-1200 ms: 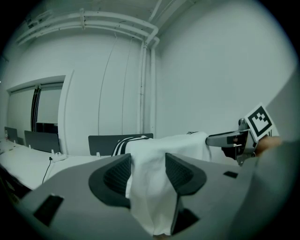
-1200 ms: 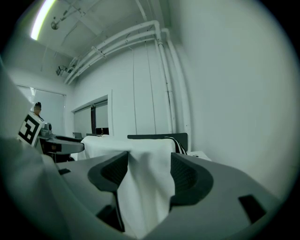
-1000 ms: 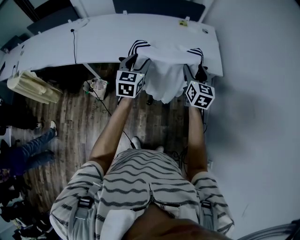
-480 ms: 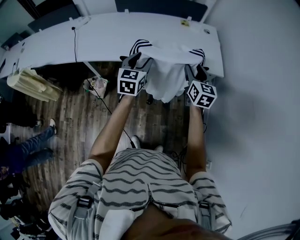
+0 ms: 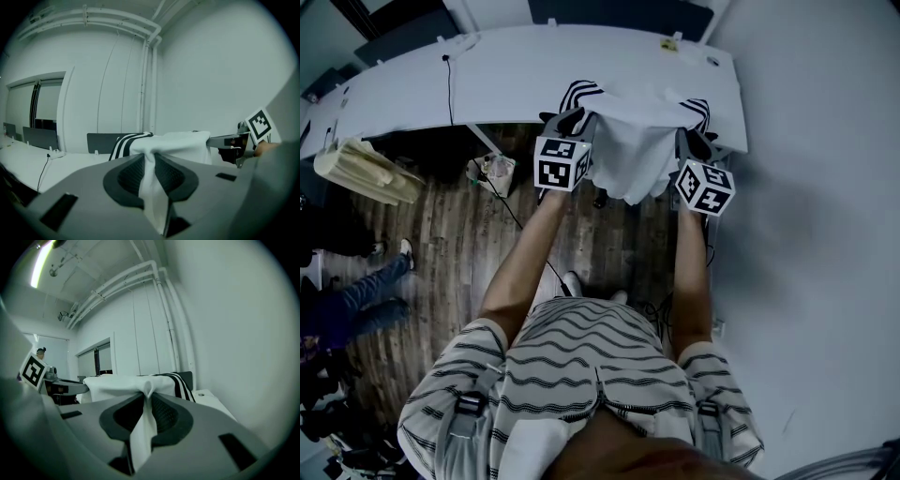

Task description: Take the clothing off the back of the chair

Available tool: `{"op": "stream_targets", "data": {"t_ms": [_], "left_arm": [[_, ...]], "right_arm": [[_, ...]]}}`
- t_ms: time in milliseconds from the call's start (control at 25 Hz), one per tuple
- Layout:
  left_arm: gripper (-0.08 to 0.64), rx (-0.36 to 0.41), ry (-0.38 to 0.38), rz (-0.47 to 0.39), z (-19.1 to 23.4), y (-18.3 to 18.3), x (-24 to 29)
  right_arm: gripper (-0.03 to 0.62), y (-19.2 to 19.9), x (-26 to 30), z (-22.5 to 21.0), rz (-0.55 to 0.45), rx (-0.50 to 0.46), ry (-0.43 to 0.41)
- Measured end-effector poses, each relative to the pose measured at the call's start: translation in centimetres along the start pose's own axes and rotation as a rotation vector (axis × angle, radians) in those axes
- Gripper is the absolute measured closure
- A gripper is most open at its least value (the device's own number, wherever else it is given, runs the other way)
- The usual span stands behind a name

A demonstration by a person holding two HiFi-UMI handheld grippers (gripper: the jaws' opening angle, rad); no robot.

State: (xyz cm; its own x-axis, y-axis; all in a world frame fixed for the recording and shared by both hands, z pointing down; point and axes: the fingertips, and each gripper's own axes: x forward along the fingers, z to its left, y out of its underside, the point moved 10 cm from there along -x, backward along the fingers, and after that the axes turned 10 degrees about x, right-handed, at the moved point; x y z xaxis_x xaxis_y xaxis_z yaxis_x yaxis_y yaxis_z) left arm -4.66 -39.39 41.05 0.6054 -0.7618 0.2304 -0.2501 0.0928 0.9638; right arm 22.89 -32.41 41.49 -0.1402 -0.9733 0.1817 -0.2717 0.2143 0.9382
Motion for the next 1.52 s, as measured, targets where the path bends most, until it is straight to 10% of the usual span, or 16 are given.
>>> {"op": "stream_targets", "data": {"t_ms": [1520], "left_arm": [[0.531,0.001,-0.026,-0.035,-1.0,-1.5,-2.2]], "right_arm": [[0.561,-1.4,-2.2,1.1,-0.017,0.020,-0.009]]}}
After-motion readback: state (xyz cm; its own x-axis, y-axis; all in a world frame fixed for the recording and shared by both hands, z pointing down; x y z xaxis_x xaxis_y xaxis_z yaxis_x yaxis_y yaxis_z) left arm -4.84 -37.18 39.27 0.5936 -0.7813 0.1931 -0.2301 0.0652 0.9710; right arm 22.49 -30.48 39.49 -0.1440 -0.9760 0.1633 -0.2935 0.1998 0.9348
